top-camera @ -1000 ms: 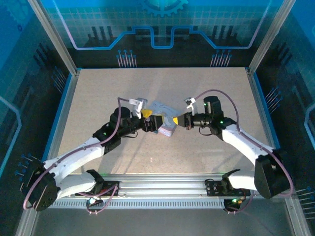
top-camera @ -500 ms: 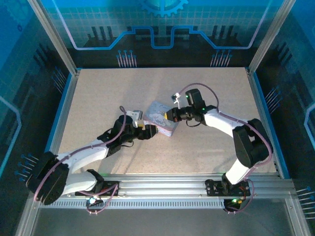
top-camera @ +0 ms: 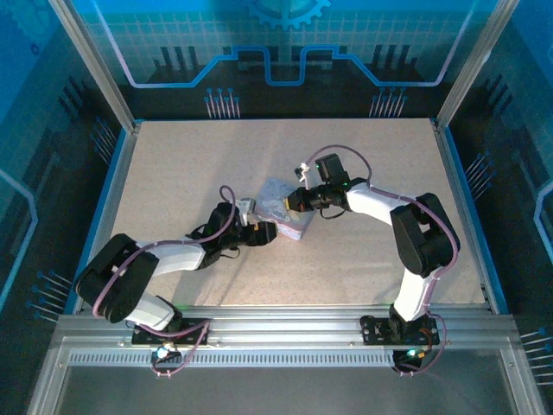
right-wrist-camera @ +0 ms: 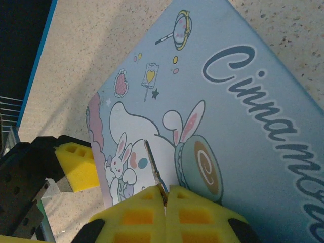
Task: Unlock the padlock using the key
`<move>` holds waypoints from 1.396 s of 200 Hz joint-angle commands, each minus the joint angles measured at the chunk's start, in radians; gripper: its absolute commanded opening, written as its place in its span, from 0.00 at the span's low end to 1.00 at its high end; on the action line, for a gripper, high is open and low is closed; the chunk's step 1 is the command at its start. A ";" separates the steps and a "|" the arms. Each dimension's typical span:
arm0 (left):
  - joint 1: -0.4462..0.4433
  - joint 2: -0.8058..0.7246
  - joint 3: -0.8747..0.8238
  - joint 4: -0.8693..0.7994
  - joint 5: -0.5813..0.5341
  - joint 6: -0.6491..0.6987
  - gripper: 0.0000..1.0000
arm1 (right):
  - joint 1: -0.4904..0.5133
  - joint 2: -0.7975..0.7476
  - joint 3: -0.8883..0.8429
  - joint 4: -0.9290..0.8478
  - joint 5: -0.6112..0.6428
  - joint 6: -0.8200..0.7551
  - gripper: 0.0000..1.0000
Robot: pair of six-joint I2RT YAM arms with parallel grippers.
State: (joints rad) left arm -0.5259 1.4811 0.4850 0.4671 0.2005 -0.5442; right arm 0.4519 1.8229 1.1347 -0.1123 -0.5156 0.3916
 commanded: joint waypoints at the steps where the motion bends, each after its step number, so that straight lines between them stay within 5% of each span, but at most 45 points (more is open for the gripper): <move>1: 0.006 0.027 0.010 0.070 0.026 0.031 0.77 | 0.011 0.027 0.019 -0.063 0.022 -0.020 0.00; 279: -0.031 0.231 0.043 0.229 0.044 0.121 0.55 | 0.018 0.028 -0.029 -0.070 0.046 -0.034 0.00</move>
State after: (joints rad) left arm -0.5461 1.6947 0.5041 0.6830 0.2157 -0.4458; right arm 0.4564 1.8256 1.1381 -0.1211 -0.5037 0.3721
